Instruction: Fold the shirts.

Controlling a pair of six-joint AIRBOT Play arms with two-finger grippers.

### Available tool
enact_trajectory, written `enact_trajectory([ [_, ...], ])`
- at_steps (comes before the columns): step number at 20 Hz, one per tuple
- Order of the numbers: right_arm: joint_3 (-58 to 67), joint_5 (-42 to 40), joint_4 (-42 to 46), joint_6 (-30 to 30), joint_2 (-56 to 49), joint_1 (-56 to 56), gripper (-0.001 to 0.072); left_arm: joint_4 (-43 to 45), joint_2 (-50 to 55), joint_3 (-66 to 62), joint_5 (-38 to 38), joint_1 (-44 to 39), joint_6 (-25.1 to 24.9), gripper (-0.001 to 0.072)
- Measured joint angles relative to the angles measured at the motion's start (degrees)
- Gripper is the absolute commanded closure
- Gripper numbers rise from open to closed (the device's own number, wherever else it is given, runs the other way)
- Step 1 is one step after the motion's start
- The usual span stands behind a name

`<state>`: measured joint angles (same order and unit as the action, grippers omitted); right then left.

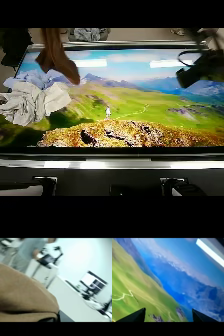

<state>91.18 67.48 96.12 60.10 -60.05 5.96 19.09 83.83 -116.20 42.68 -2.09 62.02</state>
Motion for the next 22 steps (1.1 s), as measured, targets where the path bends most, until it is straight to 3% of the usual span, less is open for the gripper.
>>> enact_trajectory([
  [5,0.83,2.14,2.23,1.01,13.49,0.00,0.0038,3.06,-12.00,3.04,3.28,-10.25,-1.07,0.0676],
  [9,0.94,8.48,2.73,1.36,19.08,0.00,0.0038,15.41,-14.23,6.88,5.70,-16.72,4.37,0.0675],
  [15,-4.85,21.07,0.39,1.42,15.26,0.00,0.0037,29.92,-14.67,29.53,6.03,-19.23,10.82,0.0675],
  [22,-30.95,15.72,-13.09,0.39,3.61,0.00,0.0015,34.14,-14.32,55.78,2.58,-17.51,12.39,0.0673],
])
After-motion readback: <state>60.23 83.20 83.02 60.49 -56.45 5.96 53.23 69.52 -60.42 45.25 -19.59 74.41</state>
